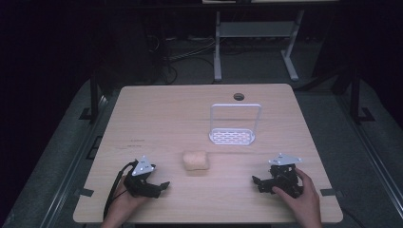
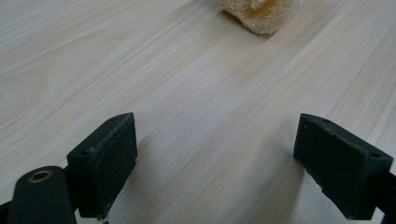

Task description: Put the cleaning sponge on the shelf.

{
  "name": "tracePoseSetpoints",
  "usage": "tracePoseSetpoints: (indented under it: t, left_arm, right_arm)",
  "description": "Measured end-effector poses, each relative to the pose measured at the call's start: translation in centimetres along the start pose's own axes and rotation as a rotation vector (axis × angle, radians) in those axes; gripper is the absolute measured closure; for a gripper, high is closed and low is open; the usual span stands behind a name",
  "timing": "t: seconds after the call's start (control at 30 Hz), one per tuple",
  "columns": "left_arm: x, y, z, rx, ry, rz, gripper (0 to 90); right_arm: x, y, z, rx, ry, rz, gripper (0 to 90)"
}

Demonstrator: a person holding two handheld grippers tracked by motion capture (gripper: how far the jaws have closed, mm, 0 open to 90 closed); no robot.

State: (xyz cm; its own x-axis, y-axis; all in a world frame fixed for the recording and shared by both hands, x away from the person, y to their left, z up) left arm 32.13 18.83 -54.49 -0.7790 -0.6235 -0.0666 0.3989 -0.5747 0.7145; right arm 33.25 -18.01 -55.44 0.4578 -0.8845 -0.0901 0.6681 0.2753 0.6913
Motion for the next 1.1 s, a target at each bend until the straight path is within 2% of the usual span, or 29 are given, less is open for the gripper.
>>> tracePoseSetpoints:
  t: [0.4, 0.5, 0.83, 1.1]
  left_arm:
    - [-0.1, 0.2, -0.1, 0.002, -0.001, -0.005, 13.4]
    - [-0.1, 0.3, 0.0, -0.002, 0.008, -0.027, 13.6]
    - [-0.2, 0.7, 0.6, 0.013, -0.016, -0.02, 13.5]
    - [0.0, 2.0, 0.8, 0.028, -0.037, -0.03, 13.5]
  right_arm:
    - [0.0, 0.0, 0.0, 0.0, 0.0, 0.001, 0.0]
    - [0.0, 0.0, 0.0, 0.0, 0.001, 0.0, 0.0]
    - [0.0, 0.0, 0.0, 0.0, 0.001, 0.001, 0.0]
    - [0.0, 0.0, 0.0, 0.002, 0.001, -0.001, 0.0]
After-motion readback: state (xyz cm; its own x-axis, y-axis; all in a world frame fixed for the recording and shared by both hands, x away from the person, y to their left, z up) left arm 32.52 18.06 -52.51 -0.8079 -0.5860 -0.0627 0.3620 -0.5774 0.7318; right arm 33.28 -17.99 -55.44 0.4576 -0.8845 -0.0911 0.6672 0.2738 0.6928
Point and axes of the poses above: each handheld gripper's, and its own axes: z roughly backward along the jaws, y roughly out of its top, x roughly to its right, the point moved 10 cm from there along -z, roughly forward along the jaws, and after that the axes turned 5 degrees about -z, right-handed, at the moved point
